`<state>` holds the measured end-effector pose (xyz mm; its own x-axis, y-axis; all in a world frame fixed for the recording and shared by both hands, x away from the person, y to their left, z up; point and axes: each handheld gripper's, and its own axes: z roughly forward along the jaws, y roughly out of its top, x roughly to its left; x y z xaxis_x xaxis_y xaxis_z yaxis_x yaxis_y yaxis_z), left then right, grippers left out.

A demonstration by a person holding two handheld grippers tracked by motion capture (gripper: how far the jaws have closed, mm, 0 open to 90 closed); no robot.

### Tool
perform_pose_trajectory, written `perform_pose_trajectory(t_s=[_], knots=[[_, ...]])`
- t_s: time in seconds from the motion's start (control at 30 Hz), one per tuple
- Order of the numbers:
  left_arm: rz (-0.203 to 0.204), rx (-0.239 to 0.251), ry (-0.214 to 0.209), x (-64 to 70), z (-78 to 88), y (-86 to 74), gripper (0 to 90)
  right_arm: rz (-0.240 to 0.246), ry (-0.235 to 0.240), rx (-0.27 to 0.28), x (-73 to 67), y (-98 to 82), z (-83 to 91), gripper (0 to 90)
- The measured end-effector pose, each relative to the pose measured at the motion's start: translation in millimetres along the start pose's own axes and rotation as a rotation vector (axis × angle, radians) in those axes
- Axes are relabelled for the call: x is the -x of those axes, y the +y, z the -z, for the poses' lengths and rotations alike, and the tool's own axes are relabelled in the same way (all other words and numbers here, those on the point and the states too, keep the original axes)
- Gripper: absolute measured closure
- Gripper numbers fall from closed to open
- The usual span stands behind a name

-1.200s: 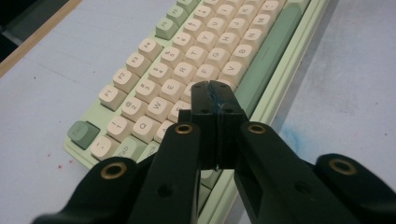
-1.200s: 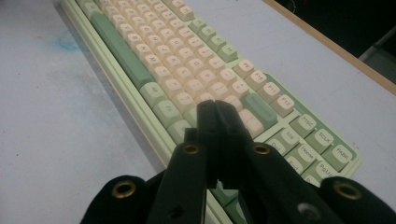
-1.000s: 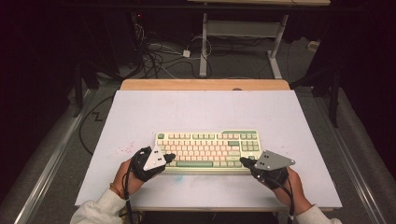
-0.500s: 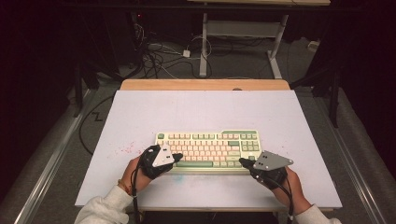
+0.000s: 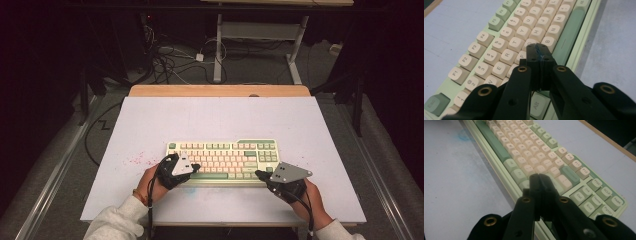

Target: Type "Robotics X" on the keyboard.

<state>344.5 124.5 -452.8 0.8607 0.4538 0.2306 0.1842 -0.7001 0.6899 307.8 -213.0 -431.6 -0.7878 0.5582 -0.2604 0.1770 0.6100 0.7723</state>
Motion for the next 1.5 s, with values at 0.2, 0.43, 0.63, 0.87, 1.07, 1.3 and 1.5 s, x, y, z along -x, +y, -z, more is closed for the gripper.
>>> perform_pose_trajectory(t_s=[0.2, 0.43, 0.63, 0.87, 1.07, 1.3, 1.5], knots=[[-0.003, -0.013, -0.003, -1.1, -4.0, 1.7, 87.4, 0.003, 0.002, -0.006, 0.2, -0.1, -0.9, 90.0], [0.001, -0.033, -0.009, -3.0, -5.0, 0.6, 87.5, 0.005, 0.002, -0.011, 0.1, -0.4, -1.3, 90.0], [-0.001, -0.014, 0.007, -2.7, 1.6, 1.6, 87.4, 0.006, -0.003, -0.001, 0.7, 0.7, 0.9, 90.0], [0.005, 0.001, 0.021, -4.4, 7.2, 1.1, 87.4, 0.01, -0.008, 0.006, 0.7, 1.4, 2.5, 90.0], [0.011, 0.003, 0.027, -6.2, 10.0, -1.4, 87.4, 0.013, -0.01, 0.008, 0.7, 1.5, 2.8, 90.0], [0.015, 0.01, 0.032, -7.3, 12.7, -1.8, 87.4, 0.019, -0.015, 0.006, 0.7, 1.6, 2.7, 90.0], [0.023, 0.007, 0.038, -10.1, 13.9, -4.4, 87.4, 0.022, -0.016, 0.005, 0.3, 1.3, 1.8, 90.0]])
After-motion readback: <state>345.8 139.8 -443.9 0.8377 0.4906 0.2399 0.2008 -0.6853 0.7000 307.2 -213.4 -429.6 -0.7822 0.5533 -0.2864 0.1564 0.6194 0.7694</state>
